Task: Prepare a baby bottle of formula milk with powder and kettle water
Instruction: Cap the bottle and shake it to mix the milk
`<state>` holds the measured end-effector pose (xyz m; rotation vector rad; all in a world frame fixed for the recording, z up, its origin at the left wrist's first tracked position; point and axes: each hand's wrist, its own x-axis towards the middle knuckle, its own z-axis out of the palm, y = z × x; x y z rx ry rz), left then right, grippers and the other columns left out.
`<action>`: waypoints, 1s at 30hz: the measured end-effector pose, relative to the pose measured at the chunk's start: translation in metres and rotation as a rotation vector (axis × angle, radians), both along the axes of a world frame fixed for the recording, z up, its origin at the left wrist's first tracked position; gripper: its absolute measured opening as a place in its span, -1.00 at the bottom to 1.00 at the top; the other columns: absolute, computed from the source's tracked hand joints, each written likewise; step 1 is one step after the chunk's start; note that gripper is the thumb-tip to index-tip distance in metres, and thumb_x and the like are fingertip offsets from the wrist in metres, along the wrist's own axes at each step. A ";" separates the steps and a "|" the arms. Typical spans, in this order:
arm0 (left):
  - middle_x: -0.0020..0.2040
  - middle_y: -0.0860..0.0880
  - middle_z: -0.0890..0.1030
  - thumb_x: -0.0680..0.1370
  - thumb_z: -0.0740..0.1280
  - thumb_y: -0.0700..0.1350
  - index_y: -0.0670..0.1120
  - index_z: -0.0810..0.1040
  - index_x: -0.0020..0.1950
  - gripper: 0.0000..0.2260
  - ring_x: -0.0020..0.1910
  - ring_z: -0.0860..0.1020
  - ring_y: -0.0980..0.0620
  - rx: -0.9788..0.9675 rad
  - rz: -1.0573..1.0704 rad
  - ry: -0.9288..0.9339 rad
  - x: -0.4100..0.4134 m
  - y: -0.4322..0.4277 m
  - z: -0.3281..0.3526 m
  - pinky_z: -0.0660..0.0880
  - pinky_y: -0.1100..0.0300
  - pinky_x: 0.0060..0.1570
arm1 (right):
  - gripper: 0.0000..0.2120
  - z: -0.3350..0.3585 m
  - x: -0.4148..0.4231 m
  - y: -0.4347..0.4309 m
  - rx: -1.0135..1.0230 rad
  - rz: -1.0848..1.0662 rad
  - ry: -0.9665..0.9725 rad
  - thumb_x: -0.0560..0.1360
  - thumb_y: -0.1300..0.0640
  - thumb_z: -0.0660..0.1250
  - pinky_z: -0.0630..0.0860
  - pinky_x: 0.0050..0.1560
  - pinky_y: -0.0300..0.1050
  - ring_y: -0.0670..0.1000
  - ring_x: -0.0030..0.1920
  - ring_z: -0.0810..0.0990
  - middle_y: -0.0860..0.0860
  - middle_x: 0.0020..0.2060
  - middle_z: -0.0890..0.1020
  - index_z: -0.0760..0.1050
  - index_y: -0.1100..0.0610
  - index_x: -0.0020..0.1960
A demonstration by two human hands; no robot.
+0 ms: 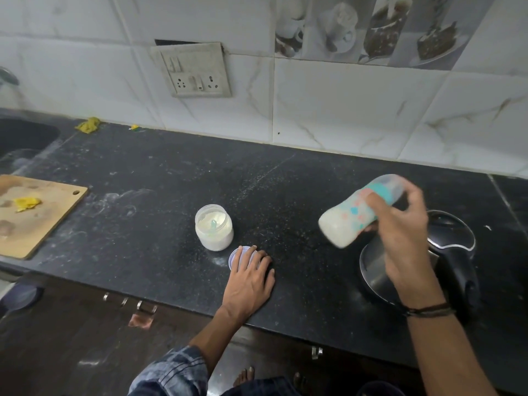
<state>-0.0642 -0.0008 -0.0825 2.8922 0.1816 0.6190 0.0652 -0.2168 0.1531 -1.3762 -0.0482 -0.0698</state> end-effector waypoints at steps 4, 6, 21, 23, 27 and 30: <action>0.21 0.00 0.57 0.66 0.26 0.05 -0.04 0.60 0.20 -0.77 0.38 0.46 -0.11 -0.001 0.008 -0.003 0.001 -0.002 0.003 0.20 -0.15 0.57 | -0.43 0.002 0.001 -0.004 0.095 -0.089 -0.027 0.34 -0.01 0.61 0.57 -0.39 -0.23 -0.01 -0.06 0.78 -0.05 0.00 0.74 0.47 -0.13 0.28; 0.19 0.00 0.57 0.66 0.27 0.04 -0.04 0.60 0.19 -0.77 0.37 0.47 -0.12 0.007 0.007 -0.012 0.000 -0.002 0.002 0.21 -0.15 0.57 | -0.37 0.004 0.003 -0.005 0.115 -0.122 -0.011 0.32 -0.08 0.59 0.58 -0.37 -0.22 -0.01 -0.02 0.77 -0.02 0.07 0.72 0.44 -0.06 0.32; 0.21 0.00 0.56 0.67 0.24 0.06 -0.04 0.58 0.22 -0.75 0.39 0.46 -0.12 -0.002 0.004 0.002 0.000 -0.001 0.000 0.19 -0.16 0.58 | -0.45 -0.003 0.000 -0.003 0.087 -0.089 -0.038 0.41 0.05 0.58 0.59 -0.37 -0.23 -0.03 -0.04 0.77 -0.08 0.06 0.72 0.41 -0.06 0.30; 0.22 0.00 0.56 0.68 0.24 0.06 -0.04 0.58 0.22 -0.75 0.39 0.46 -0.13 0.002 0.001 0.004 0.000 0.000 -0.001 0.19 -0.16 0.58 | -0.46 0.001 0.002 -0.002 0.042 -0.041 -0.012 0.38 0.01 0.58 0.60 -0.37 -0.22 -0.03 -0.06 0.77 -0.16 0.01 0.72 0.42 -0.08 0.28; 0.22 0.00 0.56 0.68 0.23 0.06 -0.04 0.57 0.23 -0.75 0.39 0.46 -0.12 -0.003 -0.001 0.000 0.000 0.001 -0.001 0.17 -0.15 0.59 | -0.49 -0.002 -0.002 0.000 -0.031 0.071 -0.021 0.44 0.15 0.59 0.58 -0.38 -0.25 -0.06 -0.13 0.77 -0.15 -0.12 0.76 0.45 -0.13 0.26; 0.21 0.00 0.56 0.68 0.23 0.06 -0.03 0.58 0.22 -0.75 0.39 0.46 -0.12 0.001 0.006 0.005 0.000 0.000 -0.001 0.18 -0.16 0.58 | -0.47 -0.001 -0.001 0.003 0.094 -0.085 -0.005 0.39 0.02 0.56 0.60 -0.36 -0.23 -0.06 -0.05 0.77 -0.13 -0.04 0.73 0.42 -0.09 0.28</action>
